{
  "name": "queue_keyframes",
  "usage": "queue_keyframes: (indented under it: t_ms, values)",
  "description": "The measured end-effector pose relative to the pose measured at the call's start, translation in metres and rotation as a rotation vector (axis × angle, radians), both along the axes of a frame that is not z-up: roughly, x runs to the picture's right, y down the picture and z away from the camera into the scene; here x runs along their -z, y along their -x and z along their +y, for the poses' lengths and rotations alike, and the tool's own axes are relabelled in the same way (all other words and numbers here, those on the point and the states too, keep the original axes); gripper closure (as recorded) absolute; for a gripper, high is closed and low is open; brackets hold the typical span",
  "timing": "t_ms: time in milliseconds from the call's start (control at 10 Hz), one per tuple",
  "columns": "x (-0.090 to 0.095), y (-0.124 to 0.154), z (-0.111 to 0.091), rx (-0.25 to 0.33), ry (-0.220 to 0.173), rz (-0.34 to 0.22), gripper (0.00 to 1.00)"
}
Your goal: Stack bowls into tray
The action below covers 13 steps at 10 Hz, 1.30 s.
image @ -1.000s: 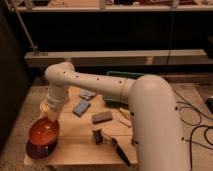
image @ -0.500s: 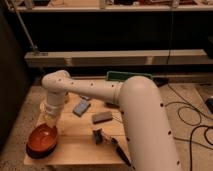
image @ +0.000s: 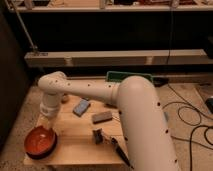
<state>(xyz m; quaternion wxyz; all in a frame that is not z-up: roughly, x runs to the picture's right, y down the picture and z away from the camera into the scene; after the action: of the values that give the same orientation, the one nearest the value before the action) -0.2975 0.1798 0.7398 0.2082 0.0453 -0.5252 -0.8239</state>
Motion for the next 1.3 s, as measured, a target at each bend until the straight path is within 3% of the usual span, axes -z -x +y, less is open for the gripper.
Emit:
queue_keyframes:
  t_ms: [200, 1300]
  values:
    - [0.0014, 0.0022, 0.0027, 0.004, 0.005, -0.014, 0.2]
    - [0.005, 0.0041, 0.0034, 0.024, 0.006, -0.034, 0.2]
